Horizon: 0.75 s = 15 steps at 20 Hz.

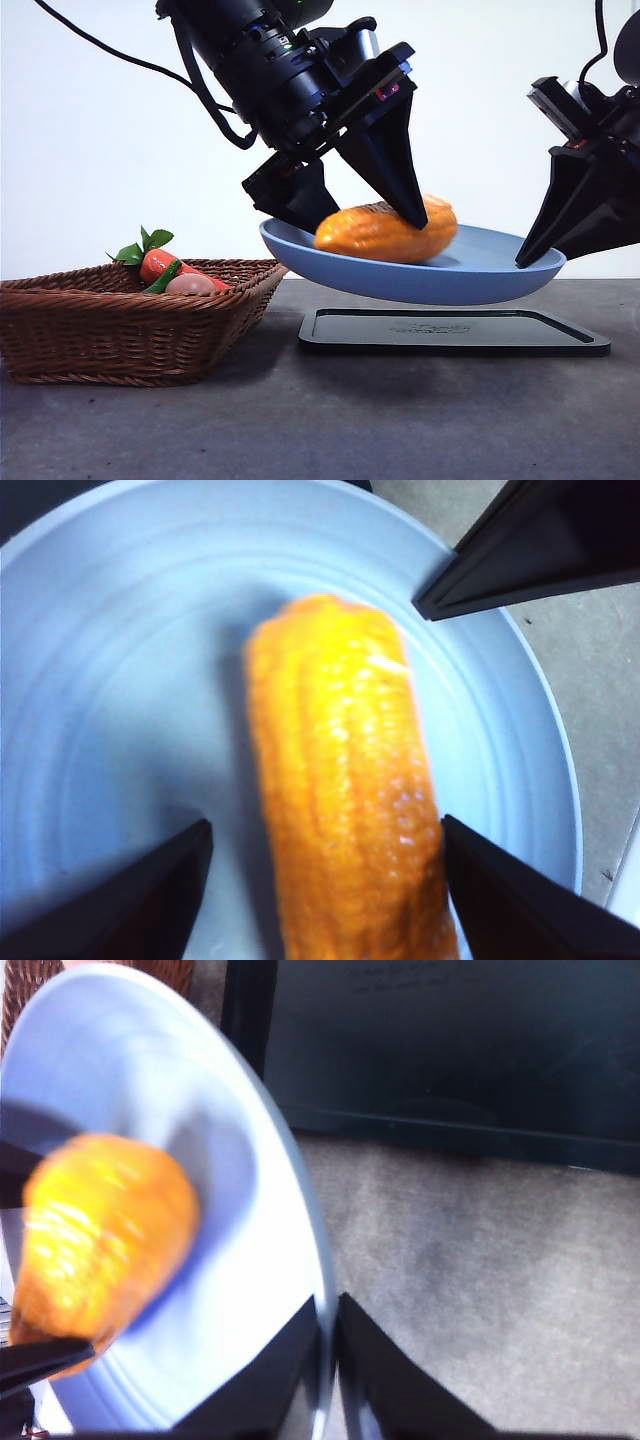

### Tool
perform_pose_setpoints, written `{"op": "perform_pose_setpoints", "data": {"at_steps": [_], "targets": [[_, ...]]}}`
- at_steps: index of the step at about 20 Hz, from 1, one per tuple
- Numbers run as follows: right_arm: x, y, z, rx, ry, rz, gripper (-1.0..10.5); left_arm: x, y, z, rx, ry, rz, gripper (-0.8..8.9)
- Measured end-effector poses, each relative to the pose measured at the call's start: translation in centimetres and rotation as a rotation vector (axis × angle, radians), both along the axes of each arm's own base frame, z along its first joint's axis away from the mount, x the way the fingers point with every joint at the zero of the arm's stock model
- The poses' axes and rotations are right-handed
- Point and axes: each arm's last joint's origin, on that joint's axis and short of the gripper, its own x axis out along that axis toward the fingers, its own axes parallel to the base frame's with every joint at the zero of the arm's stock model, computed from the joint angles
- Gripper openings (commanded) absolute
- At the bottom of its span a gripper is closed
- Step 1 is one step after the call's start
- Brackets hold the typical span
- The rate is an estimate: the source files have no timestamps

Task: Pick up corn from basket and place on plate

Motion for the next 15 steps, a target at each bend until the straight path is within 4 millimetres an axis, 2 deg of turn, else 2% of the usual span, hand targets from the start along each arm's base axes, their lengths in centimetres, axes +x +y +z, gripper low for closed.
{"op": "perform_pose_setpoints", "data": {"at_steps": [4,11,15], "targets": [[0.0,0.0,0.0,-0.003,0.000,-0.002,0.0,0.0,0.0,0.5,0.008,0.008,0.000,3.80],[0.2,-0.4,0.0,-0.022,-0.018,-0.027,0.0,1.0,-0.6,5.7,-0.054,-0.058,0.007,3.79],[0.5,-1.2,0.1,-0.031,-0.039,-0.065,0.0,1.9,0.1,6.8,-0.071,-0.082,0.035,3.78]]}}
